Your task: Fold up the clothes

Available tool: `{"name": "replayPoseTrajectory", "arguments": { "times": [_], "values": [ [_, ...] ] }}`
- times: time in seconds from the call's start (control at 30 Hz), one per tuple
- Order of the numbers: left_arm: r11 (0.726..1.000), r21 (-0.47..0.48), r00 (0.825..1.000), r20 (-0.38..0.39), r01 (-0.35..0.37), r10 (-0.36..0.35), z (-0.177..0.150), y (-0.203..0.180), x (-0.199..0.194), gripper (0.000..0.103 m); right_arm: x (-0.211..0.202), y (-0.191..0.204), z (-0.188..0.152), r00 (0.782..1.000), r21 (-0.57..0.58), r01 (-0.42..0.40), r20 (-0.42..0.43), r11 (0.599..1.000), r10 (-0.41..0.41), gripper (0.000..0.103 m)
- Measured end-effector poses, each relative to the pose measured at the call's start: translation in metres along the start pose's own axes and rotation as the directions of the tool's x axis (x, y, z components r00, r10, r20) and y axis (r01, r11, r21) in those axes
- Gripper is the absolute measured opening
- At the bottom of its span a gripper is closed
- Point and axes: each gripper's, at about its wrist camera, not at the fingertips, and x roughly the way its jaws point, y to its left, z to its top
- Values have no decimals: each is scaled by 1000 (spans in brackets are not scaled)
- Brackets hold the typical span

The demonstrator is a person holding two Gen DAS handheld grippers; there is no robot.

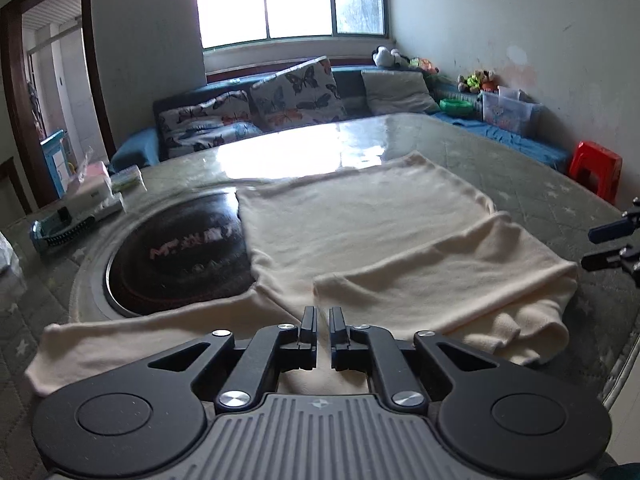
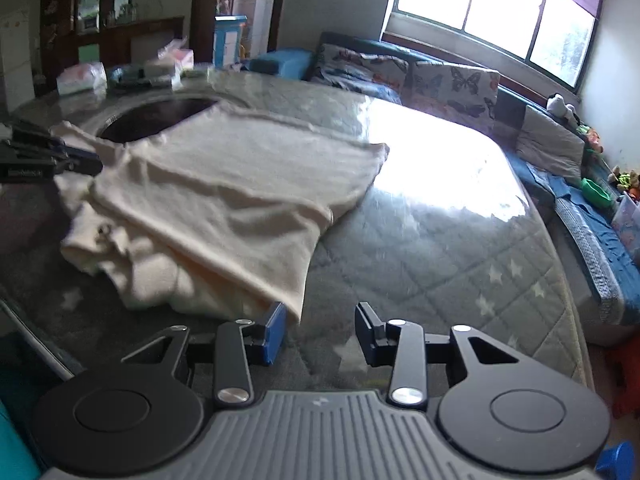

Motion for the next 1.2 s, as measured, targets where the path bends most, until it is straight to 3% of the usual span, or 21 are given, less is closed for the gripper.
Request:
{"name": "replayPoseTrajectory", "arguments": {
  "times": [0.1, 0.33, 0.57, 0.73, 0.9, 1.1, 1.2],
  "values": [
    [1000, -8, 1000, 16, 19, -18, 6, -2, 2, 7, -2, -4, 15, 998, 12, -45, 36, 999, 45, 36],
    [998, -3, 998, -7, 59, -59, 9, -13, 27, 7, 41, 9, 48, 990, -45, -124, 63, 991, 127, 23],
    [998, -46, 998, -39, 41, -42, 6, -5, 49, 7, 81, 9, 48, 993, -22, -119, 17, 993, 120, 21],
    [996, -78, 998, -31, 43, -45, 5, 4, 44, 8, 71, 21, 61, 990, -73, -130, 35, 989, 133, 21],
    [991, -135, 1000, -21, 2, -5, 2, 23, 28, 8, 75, 47, 76, 971, -115, -234, 27, 965, 239, 21],
    [972, -209, 994, -23, -109, 107, -8, 60, 5, 13, 96, 92, 88, 949, -201, -311, -7, 929, 316, 21],
    [954, -248, 986, -30, -169, 167, -15, 80, -4, 27, 99, 110, 90, 940, -233, -336, -20, 913, 341, 21]
  ]
}}
